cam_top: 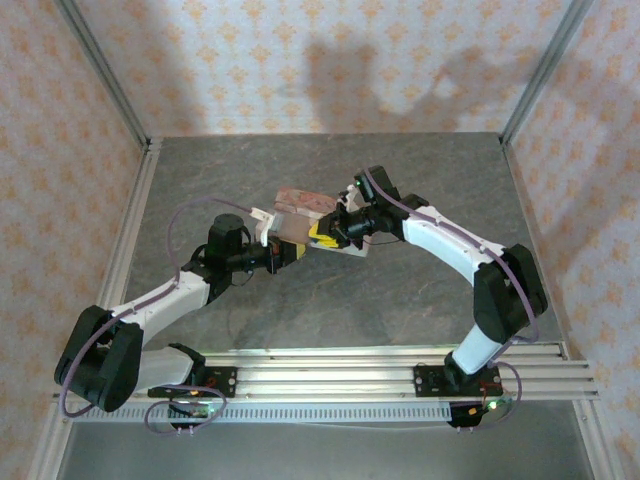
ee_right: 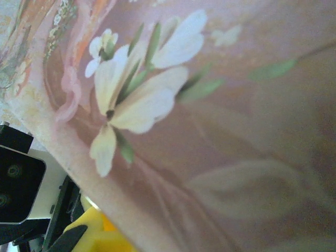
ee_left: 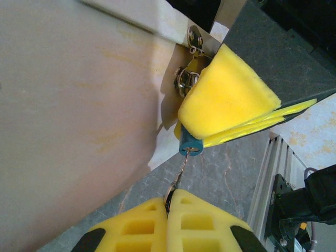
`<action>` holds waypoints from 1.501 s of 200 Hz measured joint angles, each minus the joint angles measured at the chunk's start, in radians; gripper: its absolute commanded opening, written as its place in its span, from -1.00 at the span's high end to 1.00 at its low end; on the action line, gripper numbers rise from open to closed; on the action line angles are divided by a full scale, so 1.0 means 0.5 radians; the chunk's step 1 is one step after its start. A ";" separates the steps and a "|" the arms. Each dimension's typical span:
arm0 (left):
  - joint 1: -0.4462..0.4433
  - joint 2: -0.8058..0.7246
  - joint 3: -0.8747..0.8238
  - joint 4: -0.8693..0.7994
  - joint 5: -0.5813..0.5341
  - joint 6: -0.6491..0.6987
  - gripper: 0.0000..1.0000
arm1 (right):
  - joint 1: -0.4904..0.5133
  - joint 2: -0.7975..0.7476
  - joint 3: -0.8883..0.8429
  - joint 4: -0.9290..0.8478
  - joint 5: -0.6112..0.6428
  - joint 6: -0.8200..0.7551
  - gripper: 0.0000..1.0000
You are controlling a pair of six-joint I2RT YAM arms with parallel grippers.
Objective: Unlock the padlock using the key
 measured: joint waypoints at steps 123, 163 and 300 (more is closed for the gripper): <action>-0.002 0.022 -0.001 0.022 0.005 -0.143 1.00 | 0.014 0.018 0.043 -0.068 0.052 -0.046 1.00; -0.002 0.022 -0.024 0.098 -0.011 -0.204 1.00 | 0.014 0.018 0.043 -0.068 0.062 -0.047 1.00; -0.002 -0.005 -0.080 0.229 -0.058 -0.299 1.00 | 0.014 0.018 0.043 -0.064 0.064 -0.038 1.00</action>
